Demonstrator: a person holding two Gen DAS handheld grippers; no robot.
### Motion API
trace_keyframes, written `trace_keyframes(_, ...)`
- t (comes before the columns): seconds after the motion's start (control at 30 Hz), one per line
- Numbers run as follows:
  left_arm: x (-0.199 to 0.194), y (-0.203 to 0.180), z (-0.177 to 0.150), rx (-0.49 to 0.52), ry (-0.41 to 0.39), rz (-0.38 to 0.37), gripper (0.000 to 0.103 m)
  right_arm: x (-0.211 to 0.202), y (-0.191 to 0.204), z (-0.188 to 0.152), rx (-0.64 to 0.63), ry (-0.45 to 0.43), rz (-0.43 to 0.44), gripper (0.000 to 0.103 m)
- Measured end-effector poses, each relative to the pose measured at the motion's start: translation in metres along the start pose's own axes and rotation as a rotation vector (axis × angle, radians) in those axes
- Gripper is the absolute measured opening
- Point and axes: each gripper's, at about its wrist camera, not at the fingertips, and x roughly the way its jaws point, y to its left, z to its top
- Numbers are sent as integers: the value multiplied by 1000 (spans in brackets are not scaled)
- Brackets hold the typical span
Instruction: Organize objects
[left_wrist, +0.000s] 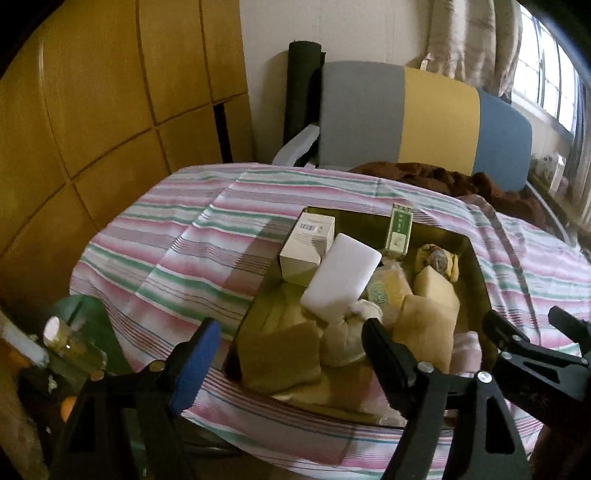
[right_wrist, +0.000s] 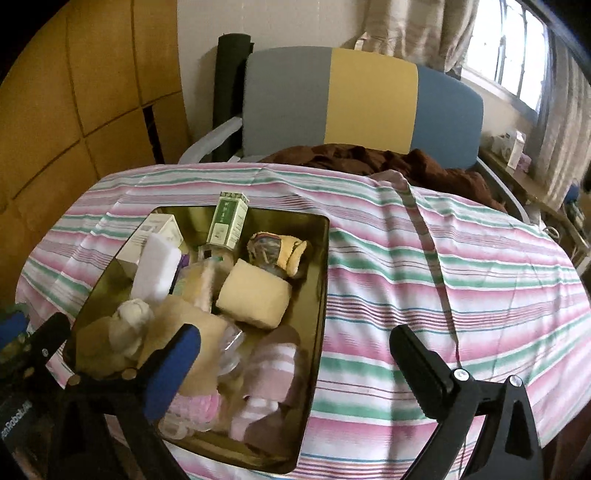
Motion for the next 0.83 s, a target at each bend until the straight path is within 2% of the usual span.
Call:
trace_keyframes(0.13, 0, -1, -1, 1, 4, 13, 73, 2, 3, -3, -1, 8, -20, 103)
trace_keyframes(0.2, 2, 0, -2, -5, 15, -8, 67, 4, 3, -4, 5, 16, -9, 103)
trace_keyframes(0.43, 9, -1, -5, -15, 53, -35, 65, 2, 7, -7, -5, 8, -25, 103)
trace_keyframes(0.53, 12, -2, -6, -10, 63, -42, 57, 2, 8, -8, -3, 9, -28, 103)
trace_keyframes(0.83, 17, -4, -9, -12, 78, -44, 56, 4, 5, -9, 2, 14, -27, 103)
